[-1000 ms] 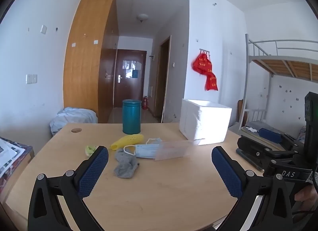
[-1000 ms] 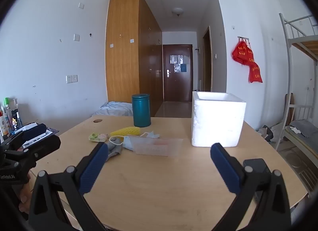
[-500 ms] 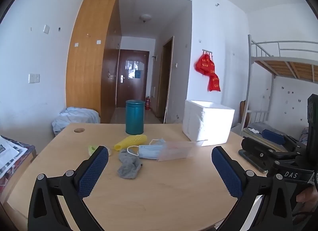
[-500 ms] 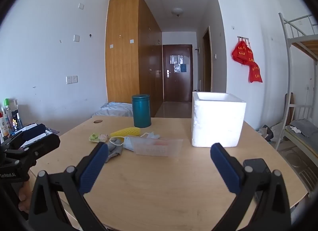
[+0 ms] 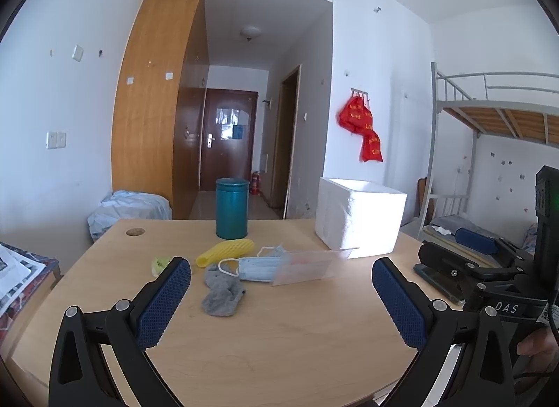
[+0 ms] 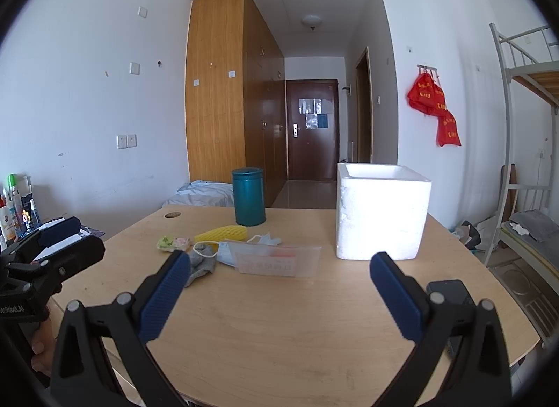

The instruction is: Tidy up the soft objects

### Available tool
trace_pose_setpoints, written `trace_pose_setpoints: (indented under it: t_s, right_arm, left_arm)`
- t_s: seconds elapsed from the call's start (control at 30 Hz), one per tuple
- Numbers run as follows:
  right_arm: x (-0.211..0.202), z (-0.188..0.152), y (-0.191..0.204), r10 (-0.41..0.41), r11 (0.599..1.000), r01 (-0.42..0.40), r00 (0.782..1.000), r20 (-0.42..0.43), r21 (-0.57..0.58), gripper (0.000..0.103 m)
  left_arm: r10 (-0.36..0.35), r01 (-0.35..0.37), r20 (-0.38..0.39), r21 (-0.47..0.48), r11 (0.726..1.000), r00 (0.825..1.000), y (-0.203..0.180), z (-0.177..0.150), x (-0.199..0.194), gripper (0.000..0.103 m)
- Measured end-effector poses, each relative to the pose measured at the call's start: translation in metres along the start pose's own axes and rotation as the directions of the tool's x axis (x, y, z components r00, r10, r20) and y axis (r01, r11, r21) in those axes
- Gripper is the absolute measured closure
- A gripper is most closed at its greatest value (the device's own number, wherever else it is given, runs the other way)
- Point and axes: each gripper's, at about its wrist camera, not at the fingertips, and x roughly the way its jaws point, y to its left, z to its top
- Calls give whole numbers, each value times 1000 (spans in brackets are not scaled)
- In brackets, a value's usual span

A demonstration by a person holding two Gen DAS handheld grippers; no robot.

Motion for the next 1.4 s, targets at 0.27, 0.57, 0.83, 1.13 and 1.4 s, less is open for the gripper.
trace_pose_setpoints:
  t_s: [0.27, 0.57, 0.83, 1.13, 1.4]
  right_arm:
    - [-1, 0, 0, -1, 1000, 1, 1000, 2, 1, 0]
    - [0, 2, 0, 8, 1000, -8, 1000, 0, 3, 0]
    - [-2, 4, 3, 12, 1000, -12, 1000, 0, -2, 0]
    - [-4, 4, 5, 16, 1000, -16, 1000, 0, -5, 0]
    - [-6, 3, 8, 17, 1000, -17, 1000, 0, -11, 0]
  left_arm:
    - [-1, 1, -3, -1, 1000, 1000, -5, 1, -2, 0]
    - [1, -1, -8, -3, 1000, 1000, -7, 2, -2, 0]
    - [10, -10, -15, -6, 1000, 1000, -5, 1, -1, 0]
    - [14, -14, -28, -11, 1000, 999, -3, -1, -3, 0]
    - [11, -11, -27, -10, 1000, 1000, -2, -2, -6, 0]
